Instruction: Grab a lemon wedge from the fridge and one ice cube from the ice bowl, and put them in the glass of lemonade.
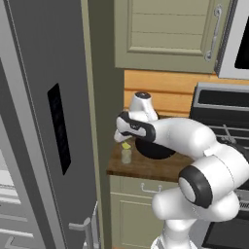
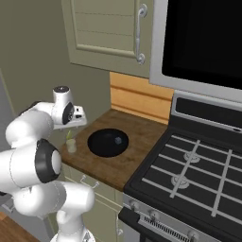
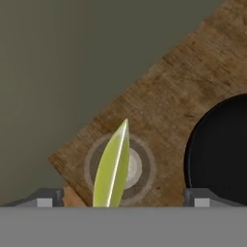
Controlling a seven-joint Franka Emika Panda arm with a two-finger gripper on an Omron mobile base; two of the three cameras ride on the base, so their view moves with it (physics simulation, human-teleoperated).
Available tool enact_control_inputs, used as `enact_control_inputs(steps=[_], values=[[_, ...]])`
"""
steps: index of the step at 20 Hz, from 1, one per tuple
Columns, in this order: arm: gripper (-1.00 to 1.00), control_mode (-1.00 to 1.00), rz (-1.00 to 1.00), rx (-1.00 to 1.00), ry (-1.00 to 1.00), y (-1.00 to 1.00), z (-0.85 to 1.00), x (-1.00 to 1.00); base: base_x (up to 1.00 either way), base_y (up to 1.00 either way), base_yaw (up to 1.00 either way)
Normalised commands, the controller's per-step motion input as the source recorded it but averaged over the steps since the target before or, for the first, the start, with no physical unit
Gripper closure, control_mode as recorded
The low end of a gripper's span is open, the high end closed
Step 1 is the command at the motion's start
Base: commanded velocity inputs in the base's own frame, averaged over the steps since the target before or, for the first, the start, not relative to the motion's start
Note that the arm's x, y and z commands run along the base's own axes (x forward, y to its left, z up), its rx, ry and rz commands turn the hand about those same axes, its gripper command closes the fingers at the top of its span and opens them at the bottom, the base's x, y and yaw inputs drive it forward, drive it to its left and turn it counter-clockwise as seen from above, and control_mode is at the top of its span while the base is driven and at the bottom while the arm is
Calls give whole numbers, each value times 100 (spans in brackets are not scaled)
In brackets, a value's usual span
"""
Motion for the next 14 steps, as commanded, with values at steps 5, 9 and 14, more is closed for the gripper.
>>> enact_control_inputs(steps=[5,9,14], values=[[-100,-100,0,8,-8,-20,5,-43,0,0,0],[-100,-100,0,5,-18,-7,0,-92,0,0,0],[-100,-100,0,1,-11,-34,51,-89,0,0,0]])
